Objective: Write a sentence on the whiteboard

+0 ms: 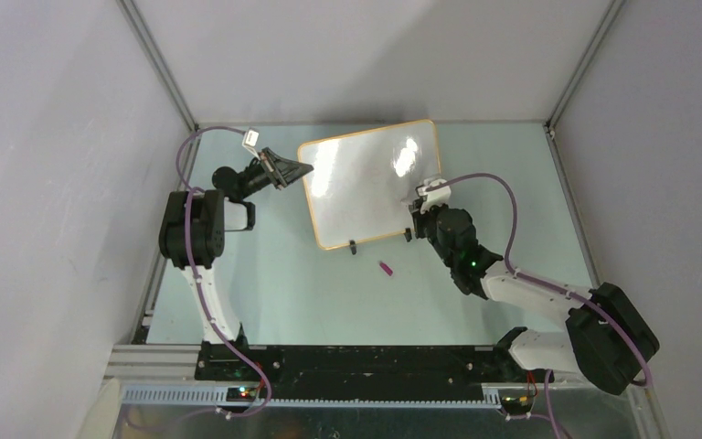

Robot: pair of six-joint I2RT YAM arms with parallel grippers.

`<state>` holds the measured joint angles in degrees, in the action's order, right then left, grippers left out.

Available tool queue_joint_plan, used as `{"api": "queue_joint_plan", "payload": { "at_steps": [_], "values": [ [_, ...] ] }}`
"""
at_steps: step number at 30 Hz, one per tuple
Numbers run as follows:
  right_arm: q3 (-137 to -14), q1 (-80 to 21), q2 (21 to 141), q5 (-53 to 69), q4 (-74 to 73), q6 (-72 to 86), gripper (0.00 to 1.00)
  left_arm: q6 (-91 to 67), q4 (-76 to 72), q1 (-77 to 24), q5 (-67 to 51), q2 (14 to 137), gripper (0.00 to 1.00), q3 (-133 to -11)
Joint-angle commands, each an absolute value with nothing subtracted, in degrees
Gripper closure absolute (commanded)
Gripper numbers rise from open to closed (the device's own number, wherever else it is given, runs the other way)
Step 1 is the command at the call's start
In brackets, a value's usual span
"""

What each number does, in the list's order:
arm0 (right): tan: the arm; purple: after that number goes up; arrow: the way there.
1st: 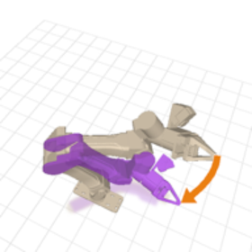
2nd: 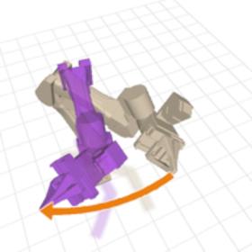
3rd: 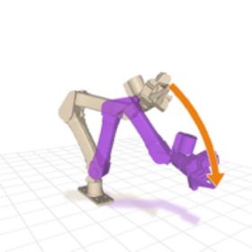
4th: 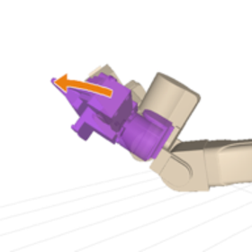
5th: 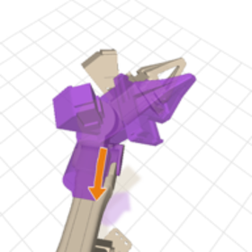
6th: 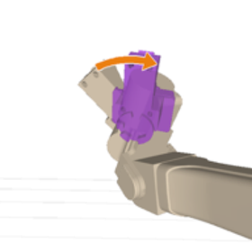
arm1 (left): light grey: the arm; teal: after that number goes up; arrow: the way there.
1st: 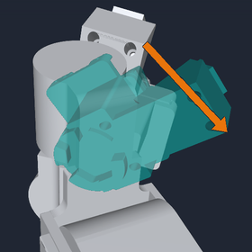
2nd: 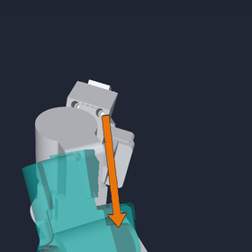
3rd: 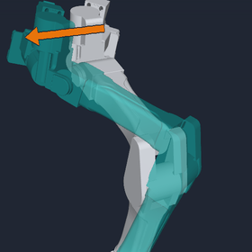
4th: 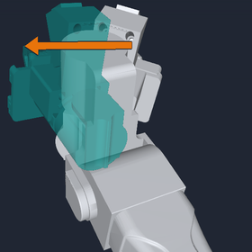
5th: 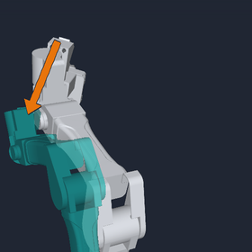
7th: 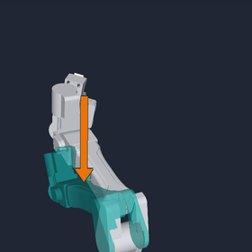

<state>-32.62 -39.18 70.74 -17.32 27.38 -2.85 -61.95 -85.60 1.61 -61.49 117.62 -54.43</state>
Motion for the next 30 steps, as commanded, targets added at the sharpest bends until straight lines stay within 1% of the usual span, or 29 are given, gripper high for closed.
{"api": "queue_joint_plan", "payload": {
  "at_steps": [1,15,30],
  "values": [
    [-32.7,-38.7,71.1,-18.5,31.6,-3.6,1.00,-59.6,-87.7,0.9,-61.8,116.5,1.00,-54.2],
    [-33.0,-37.8,71.9,-19.4,31.3,-3.2,1.00,-59.7,-87.6,0.9,-61.9,116.5,1.00,-54.3],
    [-35.3,-37.4,75.2,-18.9,31.1,-3.5,1.00,-59.8,-87.6,0.8,-61.9,116.6,1.00,-54.3]
  ]
}}
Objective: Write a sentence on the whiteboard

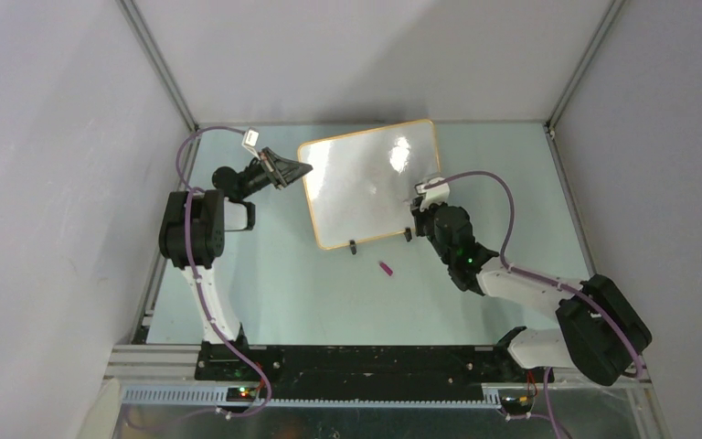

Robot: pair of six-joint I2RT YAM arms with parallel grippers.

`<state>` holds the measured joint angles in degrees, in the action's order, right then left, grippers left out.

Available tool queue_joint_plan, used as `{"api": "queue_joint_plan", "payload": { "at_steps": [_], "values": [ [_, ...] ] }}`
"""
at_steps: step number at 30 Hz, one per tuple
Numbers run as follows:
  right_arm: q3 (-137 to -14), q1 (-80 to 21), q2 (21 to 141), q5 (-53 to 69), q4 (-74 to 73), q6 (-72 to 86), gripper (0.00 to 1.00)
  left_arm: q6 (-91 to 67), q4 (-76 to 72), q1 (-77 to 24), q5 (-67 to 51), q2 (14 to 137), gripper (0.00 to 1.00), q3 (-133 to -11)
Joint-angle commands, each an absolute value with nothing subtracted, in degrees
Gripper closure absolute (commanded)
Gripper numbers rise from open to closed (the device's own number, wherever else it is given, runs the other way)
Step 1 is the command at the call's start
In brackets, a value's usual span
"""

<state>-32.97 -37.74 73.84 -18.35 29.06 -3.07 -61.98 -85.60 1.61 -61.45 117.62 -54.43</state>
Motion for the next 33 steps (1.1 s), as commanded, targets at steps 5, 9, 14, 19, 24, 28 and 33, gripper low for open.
{"api": "queue_joint_plan", "payload": {
  "at_steps": [5,9,14,19,24,28,33],
  "values": [
    [-35.6,-37.4,75.4,-17.6,31.2,-3.8,1.00,-59.8,-87.6,-0.2,-61.9,116.7,1.00,-54.4],
    [-35.8,-37.7,75.6,-16.8,31.3,-3.9,1.00,-59.9,-87.6,-0.2,-61.9,116.7,1.00,-54.4],
    [-35.8,-38.7,75.8,-16.4,31.4,-4.8,1.00,-59.9,-87.6,-0.2,-61.9,116.7,1.00,-54.4],
    [-35.8,-39.2,75.8,-16.4,30.2,-4.9,1.00,-59.9,-87.6,-0.2,-62.0,116.7,1.00,-54.4],
    [-35.8,-39.6,75.8,-16.5,29.2,-5.1,1.00,-59.9,-87.6,-0.2,-62.0,116.7,1.00,-54.5],
    [-35.8,-39.7,75.5,-16.5,27.6,-4.5,1.00,-59.9,-87.6,-0.2,-62.0,116.7,1.00,-54.4],
    [-35.8,-39.8,75.3,-16.5,26.0,-4.2,1.00,-59.9,-87.6,-0.2,-62.0,116.7,1.00,-54.4]
  ]
}}
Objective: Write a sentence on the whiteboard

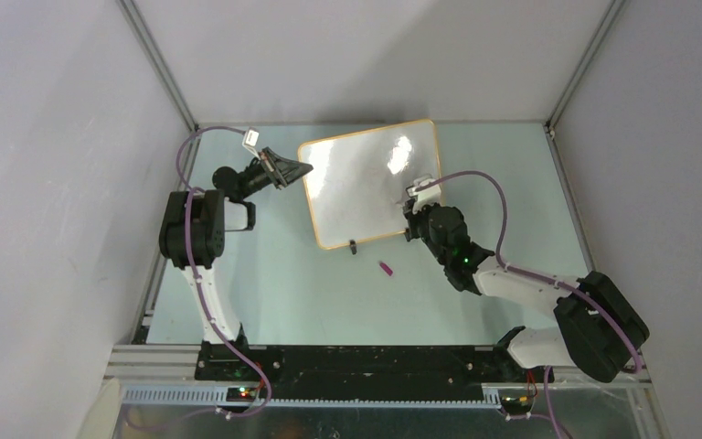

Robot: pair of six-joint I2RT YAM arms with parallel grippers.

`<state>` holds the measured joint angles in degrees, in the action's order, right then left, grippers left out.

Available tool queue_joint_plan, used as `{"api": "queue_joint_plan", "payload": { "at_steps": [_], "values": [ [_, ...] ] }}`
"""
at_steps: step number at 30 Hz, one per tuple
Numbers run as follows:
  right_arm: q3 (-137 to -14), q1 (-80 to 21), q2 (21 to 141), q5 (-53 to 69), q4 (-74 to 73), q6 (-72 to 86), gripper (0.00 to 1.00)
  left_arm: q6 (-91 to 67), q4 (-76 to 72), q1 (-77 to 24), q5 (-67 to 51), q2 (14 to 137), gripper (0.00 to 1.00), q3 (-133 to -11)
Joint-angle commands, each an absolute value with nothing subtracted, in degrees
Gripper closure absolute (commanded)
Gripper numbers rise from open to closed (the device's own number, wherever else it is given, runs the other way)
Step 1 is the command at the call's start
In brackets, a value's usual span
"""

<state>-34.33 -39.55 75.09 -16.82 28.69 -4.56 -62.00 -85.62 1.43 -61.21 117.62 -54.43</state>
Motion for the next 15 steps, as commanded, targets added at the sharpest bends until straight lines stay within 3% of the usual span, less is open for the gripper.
{"api": "queue_joint_plan", "payload": {
  "at_steps": [1,15],
  "values": [
    [-35.7,-39.9,75.3,-16.5,25.8,-4.2,1.00,-59.9,-87.6,-0.2,-62.0,116.6,1.00,-54.5],
    [-35.8,-39.9,74.8,-21.2,24.3,-3.7,1.00,-59.9,-87.6,-0.2,-62.0,116.7,1.00,-54.5]
  ]
}}
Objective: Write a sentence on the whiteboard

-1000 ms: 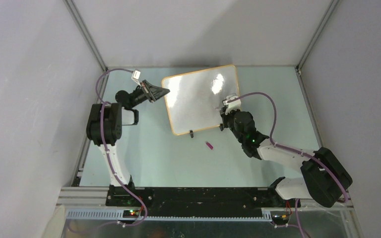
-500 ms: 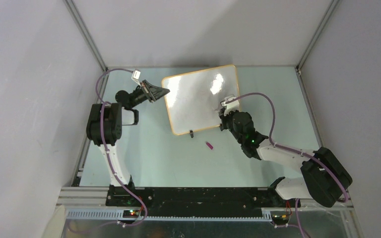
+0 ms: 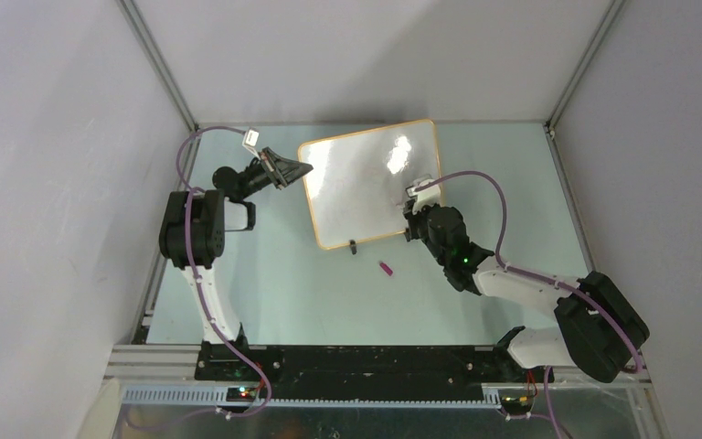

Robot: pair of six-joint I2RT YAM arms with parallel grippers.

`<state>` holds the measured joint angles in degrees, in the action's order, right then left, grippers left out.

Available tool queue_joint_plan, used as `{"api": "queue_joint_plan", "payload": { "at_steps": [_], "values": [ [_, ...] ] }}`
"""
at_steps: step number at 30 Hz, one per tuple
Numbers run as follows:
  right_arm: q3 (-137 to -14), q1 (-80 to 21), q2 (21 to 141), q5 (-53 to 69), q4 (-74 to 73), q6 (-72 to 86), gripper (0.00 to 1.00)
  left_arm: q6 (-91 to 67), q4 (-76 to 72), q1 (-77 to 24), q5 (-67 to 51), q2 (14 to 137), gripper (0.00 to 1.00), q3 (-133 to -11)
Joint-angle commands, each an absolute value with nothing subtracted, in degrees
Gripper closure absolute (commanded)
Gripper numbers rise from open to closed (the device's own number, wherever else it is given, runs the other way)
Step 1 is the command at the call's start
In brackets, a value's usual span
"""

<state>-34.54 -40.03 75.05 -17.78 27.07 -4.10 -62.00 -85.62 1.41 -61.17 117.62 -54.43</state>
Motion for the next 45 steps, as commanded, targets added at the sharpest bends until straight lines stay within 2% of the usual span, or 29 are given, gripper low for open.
{"api": "queue_joint_plan", "payload": {
  "at_steps": [1,15,45],
  "values": [
    [-35.7,-39.9,74.8,-21.5,24.2,-3.6,1.00,-59.9,-87.6,-0.2,-62.1,116.8,1.00,-54.6],
    [-35.8,-39.8,74.8,-25.1,25.4,-4.2,1.00,-59.9,-87.6,-0.2,-62.0,116.8,1.00,-54.6],
    [-37.2,-40.1,75.2,-24.3,25.5,-5.3,1.00,-59.9,-87.6,-0.2,-62.0,116.7,1.00,-54.4]
  ]
}}
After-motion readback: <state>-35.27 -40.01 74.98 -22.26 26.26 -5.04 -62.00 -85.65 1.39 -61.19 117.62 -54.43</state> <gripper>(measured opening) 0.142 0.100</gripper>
